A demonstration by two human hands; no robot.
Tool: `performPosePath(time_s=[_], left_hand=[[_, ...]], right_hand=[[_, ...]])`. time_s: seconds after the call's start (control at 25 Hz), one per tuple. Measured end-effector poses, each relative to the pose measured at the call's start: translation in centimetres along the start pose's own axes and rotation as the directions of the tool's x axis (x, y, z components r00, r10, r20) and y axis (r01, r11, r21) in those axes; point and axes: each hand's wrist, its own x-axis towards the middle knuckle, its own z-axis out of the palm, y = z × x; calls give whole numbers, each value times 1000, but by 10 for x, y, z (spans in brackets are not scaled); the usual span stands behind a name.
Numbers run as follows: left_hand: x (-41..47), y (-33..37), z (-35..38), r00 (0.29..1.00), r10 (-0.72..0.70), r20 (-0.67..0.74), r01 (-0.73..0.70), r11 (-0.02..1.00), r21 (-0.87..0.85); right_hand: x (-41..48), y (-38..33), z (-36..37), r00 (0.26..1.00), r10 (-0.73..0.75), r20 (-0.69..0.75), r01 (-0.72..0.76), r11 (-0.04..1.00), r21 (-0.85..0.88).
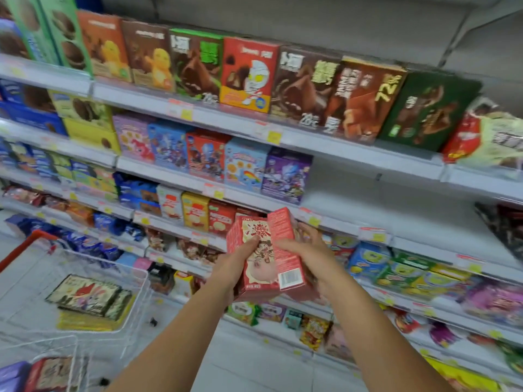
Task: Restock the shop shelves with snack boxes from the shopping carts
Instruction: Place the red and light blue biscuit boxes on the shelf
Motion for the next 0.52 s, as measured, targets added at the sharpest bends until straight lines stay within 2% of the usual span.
performPosePath(time_s=[0.08,0.2,0.28,0.36,0.52], left_hand=[[3,13,25,999,-5,37,3,999,52],[16,30,57,992,38,118,-46,997,65],[25,39,71,985,15,170,-32,995,94],[37,47,80,979,11,203,-37,991,126],[60,64,83,970,-22,242,-12,990,140]], right_hand=[[3,-8,-41,997,60,56,-73,960,269],[10,-5,-88,984,160,83,-180,843,506],[16,0,-103,981,168,97,-194,823,535],[22,2,-109,981,159,109,-192,850,490],[44,-5,-121,989,148,14,-143,922,360]])
